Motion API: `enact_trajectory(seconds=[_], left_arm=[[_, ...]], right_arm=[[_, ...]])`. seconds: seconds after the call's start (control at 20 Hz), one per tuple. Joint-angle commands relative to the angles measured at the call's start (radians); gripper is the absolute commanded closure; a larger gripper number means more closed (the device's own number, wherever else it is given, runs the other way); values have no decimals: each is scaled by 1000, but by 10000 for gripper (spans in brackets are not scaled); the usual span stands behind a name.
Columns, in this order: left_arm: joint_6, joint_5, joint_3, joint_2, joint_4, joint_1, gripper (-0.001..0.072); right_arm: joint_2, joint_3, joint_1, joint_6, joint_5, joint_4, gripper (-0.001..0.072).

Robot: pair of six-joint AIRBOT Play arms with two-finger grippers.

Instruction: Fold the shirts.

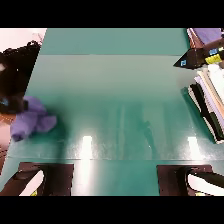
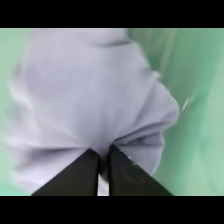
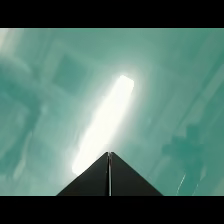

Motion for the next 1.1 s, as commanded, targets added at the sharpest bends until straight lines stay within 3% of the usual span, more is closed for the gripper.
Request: enact_trajectory(seconds=[0.0, 0.3, 0.6, 0.65, 0.7, 0.75, 0.9, 1.05], left_arm=[[-10, -23, 359, 6, -50, -145, 685], [-53, 85, 489, -70, -48, -502, 685], [-14, 185, 489, -408, -206, -817, 680], [18, 196, 489, -463, -230, -850, 614], [31, 207, 489, -517, -246, -877, 280], [31, 221, 489, -560, -244, -890, 100], [48, 228, 489, -604, -160, -858, 102], [29, 208, 486, -604, -91, -721, 103]], right_arm=[[45, 1, -3, 0, -141, 0, 695], [168, 1, -3, 0, -402, -1, 696], [197, 1, -3, 0, -403, -5, 696], [197, 1, -3, 0, -398, -7, 696], [197, 1, -3, 0, -394, -7, 696], [197, 1, -3, 0, -392, -7, 696], [197, 1, -3, 0, -377, -7, 696], [197, 1, -3, 0, -357, -9, 696]])
